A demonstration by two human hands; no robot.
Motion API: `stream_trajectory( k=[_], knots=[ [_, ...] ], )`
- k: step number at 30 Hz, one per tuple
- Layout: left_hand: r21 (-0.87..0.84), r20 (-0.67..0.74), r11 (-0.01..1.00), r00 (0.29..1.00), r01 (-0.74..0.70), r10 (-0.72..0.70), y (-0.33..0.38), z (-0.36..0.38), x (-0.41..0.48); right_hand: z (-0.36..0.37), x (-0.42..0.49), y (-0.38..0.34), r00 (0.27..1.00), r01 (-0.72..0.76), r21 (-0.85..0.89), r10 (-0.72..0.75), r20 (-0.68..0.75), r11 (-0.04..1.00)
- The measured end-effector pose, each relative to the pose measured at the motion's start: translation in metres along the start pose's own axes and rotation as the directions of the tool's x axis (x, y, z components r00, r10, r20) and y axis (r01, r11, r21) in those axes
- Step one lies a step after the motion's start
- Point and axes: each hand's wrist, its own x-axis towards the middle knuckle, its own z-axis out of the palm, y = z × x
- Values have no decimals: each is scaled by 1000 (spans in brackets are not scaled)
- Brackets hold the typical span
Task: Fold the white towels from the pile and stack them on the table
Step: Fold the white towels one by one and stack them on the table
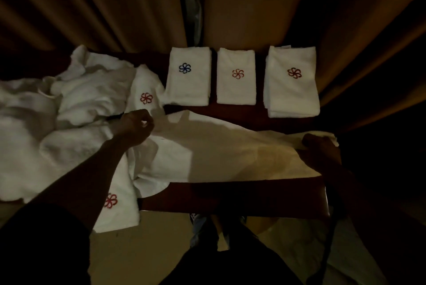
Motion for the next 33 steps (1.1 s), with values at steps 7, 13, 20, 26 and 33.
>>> stream_trajectory(
  k=[7, 13, 20, 26, 33],
  knots=[
    [138, 28, 984, 994, -110, 107, -6, -23, -22, -2, -6, 4, 996, 32, -71, -26, 86, 997],
    [279, 229, 950, 970, -140, 75, -25, -35, -39, -1, -12, 15, 994, -100, -30, 101, 35, 995],
    [503, 486, 848, 865, -164, -121, -33, -21, -54, 5, -29, 16, 992, -97, -144, 108, 66, 985],
    [569, 485, 807, 857, -157, -174, -35, -1, -75, 30, -42, 37, 989, 5, -284, 36, 141, 959],
    [601, 399, 797, 886, -59, -235, -25, 15, -74, 45, -38, 35, 993, -16, -295, 51, 111, 955]
  ],
)
